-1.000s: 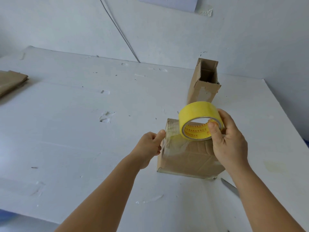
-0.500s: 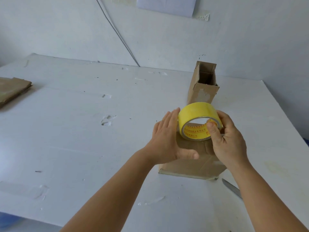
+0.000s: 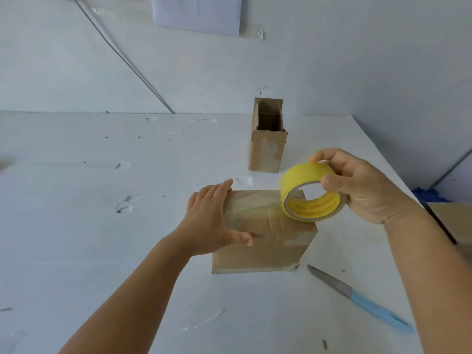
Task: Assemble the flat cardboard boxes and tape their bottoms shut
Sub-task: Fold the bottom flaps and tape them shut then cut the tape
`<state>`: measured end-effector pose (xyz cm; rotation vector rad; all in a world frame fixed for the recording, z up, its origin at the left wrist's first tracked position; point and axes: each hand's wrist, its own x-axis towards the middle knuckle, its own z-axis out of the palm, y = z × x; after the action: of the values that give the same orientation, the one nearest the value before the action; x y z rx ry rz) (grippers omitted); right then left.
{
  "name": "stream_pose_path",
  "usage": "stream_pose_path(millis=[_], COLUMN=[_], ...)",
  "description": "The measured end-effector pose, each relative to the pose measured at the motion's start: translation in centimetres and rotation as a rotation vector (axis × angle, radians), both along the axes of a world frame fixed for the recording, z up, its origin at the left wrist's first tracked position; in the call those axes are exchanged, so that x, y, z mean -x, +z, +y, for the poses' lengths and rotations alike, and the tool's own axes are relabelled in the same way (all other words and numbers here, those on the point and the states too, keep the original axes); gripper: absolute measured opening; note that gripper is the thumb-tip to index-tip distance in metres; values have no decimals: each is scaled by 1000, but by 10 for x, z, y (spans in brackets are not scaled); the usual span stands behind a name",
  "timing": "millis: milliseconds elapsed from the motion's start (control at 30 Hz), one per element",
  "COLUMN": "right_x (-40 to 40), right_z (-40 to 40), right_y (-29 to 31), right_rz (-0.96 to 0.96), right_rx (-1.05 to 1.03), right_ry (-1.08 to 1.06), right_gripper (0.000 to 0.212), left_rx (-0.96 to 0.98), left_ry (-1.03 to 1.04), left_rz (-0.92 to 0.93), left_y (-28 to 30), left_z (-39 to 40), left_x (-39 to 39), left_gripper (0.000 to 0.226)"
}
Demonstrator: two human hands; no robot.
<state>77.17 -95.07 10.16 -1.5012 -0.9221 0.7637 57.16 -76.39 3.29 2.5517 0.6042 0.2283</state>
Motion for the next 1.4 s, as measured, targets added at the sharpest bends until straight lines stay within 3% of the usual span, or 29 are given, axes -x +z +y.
stream_pose_path(millis=[100, 200, 433, 1400], right_x=[-2, -9, -17, -18], right_z=[1, 0, -4, -8], right_y=[6, 9, 2, -21], right_rz=[-210, -395, -564, -569], right_rx=[70, 200, 439, 658], right_ry=[-177, -284, -226, -134], right_gripper=[11, 9, 10, 11], left_rx=[-47, -78, -100, -156], left_ry=[-32, -48, -46, -97], left_rz=[29, 23, 25, 60], left_y=[3, 3, 4, 4], left_z=[0, 0, -1, 0], left_x=[-1, -1, -2, 0], left_gripper=[131, 128, 129, 133])
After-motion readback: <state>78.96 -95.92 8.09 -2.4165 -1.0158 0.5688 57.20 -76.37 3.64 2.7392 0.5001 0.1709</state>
